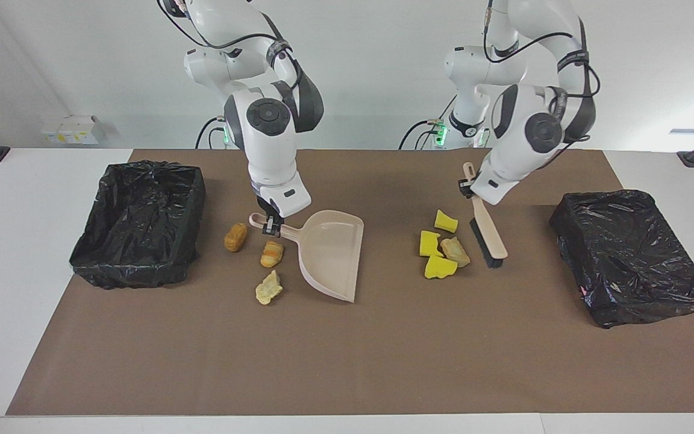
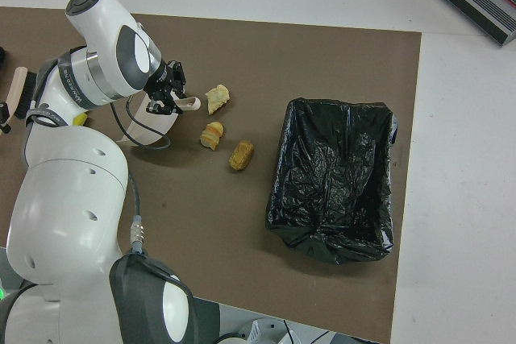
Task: Sweep and dump trash in bin
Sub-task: 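Place the dustpan beside the sponges while the left gripper positions the brush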
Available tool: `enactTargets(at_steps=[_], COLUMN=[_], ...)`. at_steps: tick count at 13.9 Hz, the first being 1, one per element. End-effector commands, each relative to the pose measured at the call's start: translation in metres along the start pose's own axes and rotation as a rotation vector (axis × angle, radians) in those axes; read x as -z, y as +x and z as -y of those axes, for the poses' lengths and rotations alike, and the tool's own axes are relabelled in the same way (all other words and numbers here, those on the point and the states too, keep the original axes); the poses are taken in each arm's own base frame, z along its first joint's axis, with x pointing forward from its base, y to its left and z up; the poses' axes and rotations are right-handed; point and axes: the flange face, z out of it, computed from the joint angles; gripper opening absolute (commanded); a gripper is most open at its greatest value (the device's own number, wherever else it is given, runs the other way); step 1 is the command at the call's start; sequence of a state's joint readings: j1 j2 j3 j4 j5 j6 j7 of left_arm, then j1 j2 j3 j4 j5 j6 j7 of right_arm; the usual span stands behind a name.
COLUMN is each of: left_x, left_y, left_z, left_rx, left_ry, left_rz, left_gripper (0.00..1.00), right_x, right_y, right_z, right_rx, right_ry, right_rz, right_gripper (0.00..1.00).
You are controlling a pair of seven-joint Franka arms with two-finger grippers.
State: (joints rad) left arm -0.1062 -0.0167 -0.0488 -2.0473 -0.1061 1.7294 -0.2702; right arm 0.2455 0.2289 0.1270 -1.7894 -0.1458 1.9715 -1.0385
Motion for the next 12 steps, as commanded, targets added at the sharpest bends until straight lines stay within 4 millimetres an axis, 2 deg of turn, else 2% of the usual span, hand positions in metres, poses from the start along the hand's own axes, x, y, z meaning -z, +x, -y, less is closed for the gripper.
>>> enactTargets(at_steps=[1,3,4,6,9,10,12], left_x=[-0.011,-0.036,-0.046,-0.070,-0.095,-0.103,-0.104], left_y=[0.001,-0.011,-0.011,-0.019,-0.026,-0.028,-0.033], left_z=[0.042,0.041,0.031,-0.009,-0.059,-0.073,-0.090], left_rx=[0.082,0.081,0.070,-0.021,-0.124,-0.150,-0.175], left_ry=[-0.058,-0.045,-0.042,-0.016,0.016,0.024,0.025], left_rz=[0.004,0.032,0.008,-0.009,-0.017,-0.020,-0.032], left_gripper=[0.00,0.00,0.00,0.00,0.00,0.00,0.00], right_x=[-0.020,-0.024,-0.027,-0.035,-0.041,-0.045,-0.049], right_y=[0.012,0.040,0.044,0.046,0.057,0.059,0.063], right_z=[0.009,0.015,0.014,0.012,0.014,0.013,0.015], right_rx=[0.071,0.114,0.118,0.122,0.143,0.152,0.168], right_ry=[-0.046,-0.081,-0.091,-0.089,-0.098,-0.101,-0.096], right_rz=[-0.013,-0.033,-0.039,-0.040,-0.040,-0.034,-0.021], right_gripper=[0.00,0.00,0.00,0.00,0.00,0.00,0.00])
